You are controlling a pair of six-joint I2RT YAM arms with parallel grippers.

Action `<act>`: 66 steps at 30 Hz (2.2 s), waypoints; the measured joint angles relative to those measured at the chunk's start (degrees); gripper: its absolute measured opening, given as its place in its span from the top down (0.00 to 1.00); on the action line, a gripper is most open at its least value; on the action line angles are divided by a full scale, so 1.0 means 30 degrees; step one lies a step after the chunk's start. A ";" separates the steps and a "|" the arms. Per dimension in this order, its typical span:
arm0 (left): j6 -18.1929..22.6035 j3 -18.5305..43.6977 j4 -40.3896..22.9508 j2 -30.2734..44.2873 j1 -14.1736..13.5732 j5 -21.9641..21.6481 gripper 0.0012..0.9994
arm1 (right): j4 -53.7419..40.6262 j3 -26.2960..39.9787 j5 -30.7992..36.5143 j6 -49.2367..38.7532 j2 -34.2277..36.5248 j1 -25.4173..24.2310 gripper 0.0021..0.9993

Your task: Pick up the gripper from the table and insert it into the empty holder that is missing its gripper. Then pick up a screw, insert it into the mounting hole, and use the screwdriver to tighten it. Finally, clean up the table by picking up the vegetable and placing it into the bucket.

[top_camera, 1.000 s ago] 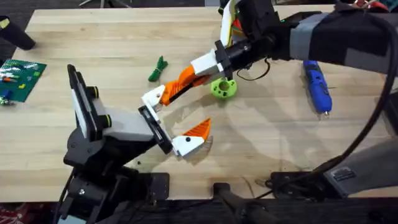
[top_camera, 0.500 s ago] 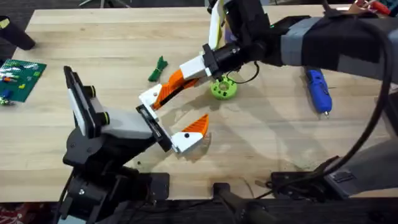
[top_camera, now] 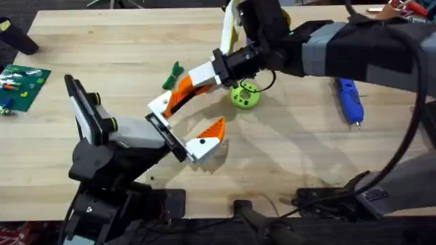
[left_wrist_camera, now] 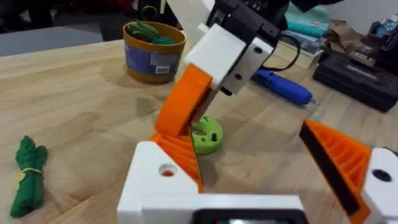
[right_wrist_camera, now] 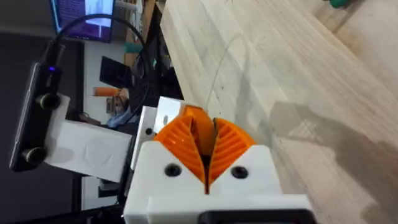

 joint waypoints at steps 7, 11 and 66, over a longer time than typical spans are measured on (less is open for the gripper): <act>0.0115 0.0000 0.0013 -0.0007 0.0068 -0.0695 0.02 | 0.1032 -0.0007 0.0599 -0.0286 0.0000 0.0369 0.98; 0.0115 0.0000 0.0013 -0.0007 0.0068 -0.0771 0.02 | 0.1070 -0.0007 0.0640 -0.0749 0.0000 0.0421 0.98; 0.0786 0.0000 -0.0030 -0.0029 -0.0537 0.3214 0.02 | -0.5292 0.0000 -0.3023 -0.3821 0.0007 -0.4218 0.01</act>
